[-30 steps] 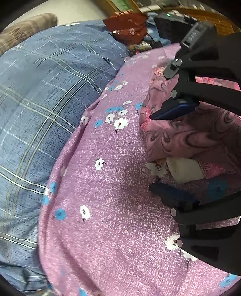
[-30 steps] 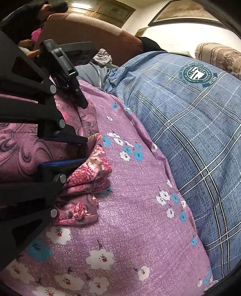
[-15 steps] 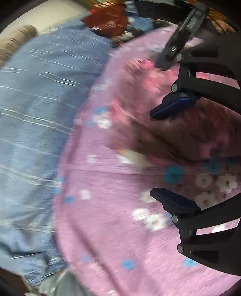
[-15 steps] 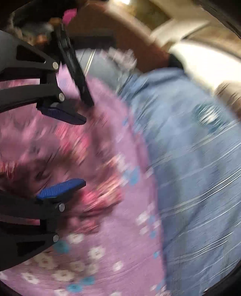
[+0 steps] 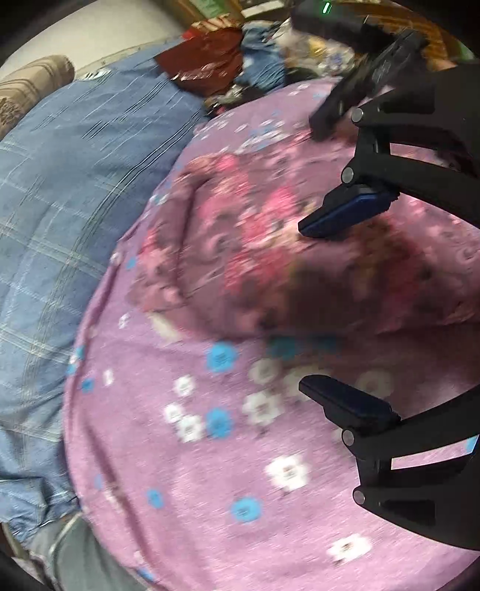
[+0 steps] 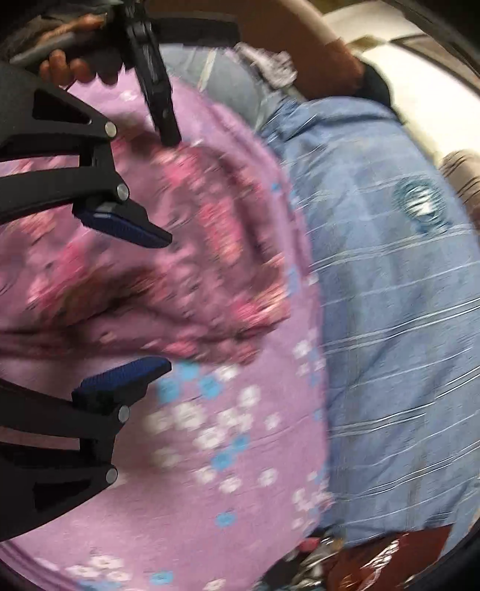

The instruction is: Fold small clothes

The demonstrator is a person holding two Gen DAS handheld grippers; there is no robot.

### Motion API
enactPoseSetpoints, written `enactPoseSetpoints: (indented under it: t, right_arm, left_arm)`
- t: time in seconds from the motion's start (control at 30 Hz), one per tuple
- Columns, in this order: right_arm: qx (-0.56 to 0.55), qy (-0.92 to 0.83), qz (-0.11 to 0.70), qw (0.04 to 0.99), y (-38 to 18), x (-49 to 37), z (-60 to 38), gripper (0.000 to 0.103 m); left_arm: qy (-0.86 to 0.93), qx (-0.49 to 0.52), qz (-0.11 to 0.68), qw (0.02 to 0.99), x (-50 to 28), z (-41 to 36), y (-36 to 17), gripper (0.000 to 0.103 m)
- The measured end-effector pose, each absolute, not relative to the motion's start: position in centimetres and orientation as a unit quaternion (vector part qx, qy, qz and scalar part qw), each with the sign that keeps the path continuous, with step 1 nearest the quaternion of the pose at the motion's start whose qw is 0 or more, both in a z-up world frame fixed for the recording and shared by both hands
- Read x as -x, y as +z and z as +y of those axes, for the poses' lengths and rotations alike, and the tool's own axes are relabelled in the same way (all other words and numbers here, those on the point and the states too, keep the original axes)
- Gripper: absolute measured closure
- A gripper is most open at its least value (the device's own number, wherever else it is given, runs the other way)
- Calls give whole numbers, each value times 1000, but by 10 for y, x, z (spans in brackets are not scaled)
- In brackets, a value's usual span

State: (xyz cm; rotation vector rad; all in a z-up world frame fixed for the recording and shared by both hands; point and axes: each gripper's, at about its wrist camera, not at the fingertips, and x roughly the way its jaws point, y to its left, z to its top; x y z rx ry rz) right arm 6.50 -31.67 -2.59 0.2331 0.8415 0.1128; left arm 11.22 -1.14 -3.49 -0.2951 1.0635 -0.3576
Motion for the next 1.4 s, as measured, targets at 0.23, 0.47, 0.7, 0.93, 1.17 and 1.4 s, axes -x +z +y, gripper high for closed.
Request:
enactPoseSetpoints:
  t: [0.23,0.47,0.7,0.93,1.17,1.4]
  right_arm:
    - [-209,47,392,894,-31,-44,-368,36]
    - [-211,85,416,881,-42,-43,-366,32]
    - [-208,98,437,870,-52,-53,-356,32]
    - [-170,128,421,882,-50,-57,-336,74]
    - [-204,127,425,873,-56,-58,-345,76]
    - [-215,116,430,869,-56,-58,-350,55]
  left_arm:
    - [-158,186,501,830,-103,18,-37,25]
    - [-172,199,519,813,-111,8,-52,21]
    - [-190,165,516,819,-111,-13,-53,21]
    - [-196,141,493,836,-107,-24,-42,25]
    - [-186,114,480,849,-105,-31,-39,26]
    - [-195,132,494,837,-108,-26,-43,26]
